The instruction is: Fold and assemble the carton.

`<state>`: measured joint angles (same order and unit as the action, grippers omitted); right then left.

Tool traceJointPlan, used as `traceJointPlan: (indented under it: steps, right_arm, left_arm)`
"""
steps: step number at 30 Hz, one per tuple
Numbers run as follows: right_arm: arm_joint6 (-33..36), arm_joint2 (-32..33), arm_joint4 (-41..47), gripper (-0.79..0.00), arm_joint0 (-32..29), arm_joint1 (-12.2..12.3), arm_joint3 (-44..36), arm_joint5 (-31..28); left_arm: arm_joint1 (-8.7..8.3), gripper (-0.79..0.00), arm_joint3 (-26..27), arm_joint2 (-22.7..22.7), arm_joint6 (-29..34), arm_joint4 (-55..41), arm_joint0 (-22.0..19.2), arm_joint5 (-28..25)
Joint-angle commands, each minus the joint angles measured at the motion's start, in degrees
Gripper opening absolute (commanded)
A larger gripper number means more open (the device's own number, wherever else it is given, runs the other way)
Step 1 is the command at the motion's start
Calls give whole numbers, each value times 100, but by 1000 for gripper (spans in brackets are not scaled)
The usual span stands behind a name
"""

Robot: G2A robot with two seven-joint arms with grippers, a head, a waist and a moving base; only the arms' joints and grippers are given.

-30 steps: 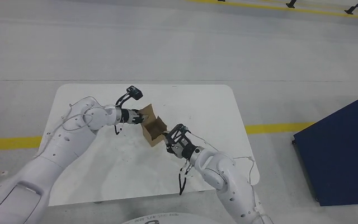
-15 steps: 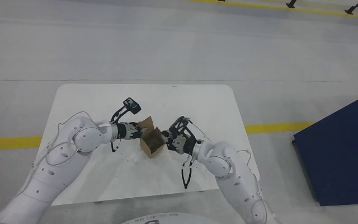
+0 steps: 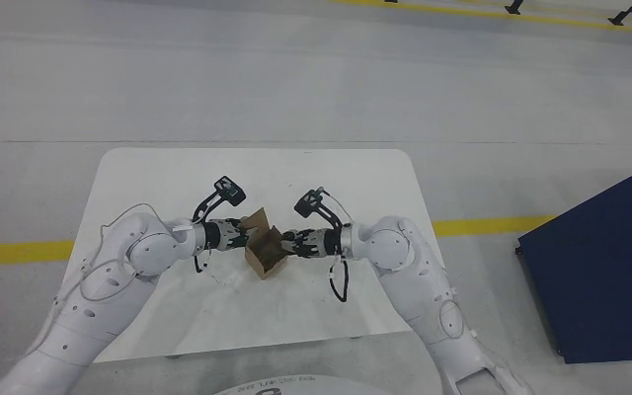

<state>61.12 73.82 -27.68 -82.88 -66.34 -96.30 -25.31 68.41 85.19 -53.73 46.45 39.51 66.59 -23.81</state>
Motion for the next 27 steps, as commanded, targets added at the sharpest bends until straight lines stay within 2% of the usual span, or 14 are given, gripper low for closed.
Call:
traceJointPlan:
  steps: [1, 7, 10, 13, 27]
  right_arm:
    - [79, -140, -16, -785, 149, -5, 108, 82]
    - [248, -378, 405, -785, 397, -5, 323, 40]
    - [308, -147, 1083, -785, 434, 39, 482, -155]
    - [286, 73, 1428, -785, 506, 82, 661, -94]
    - [318, -755, 999, -785, 1093, 33, 1054, 595]
  left_arm:
    - [-3, -785, -8, 6, -19, -9, -5, -10]
    - [-15, -785, -51, 14, -105, 20, 5, -22]
    - [-29, -785, -51, -7, -149, 36, 23, -46]
    - [-46, -785, -39, -29, -167, 48, 52, -89]
    - [-85, -785, -79, -36, -165, -14, 57, -165]
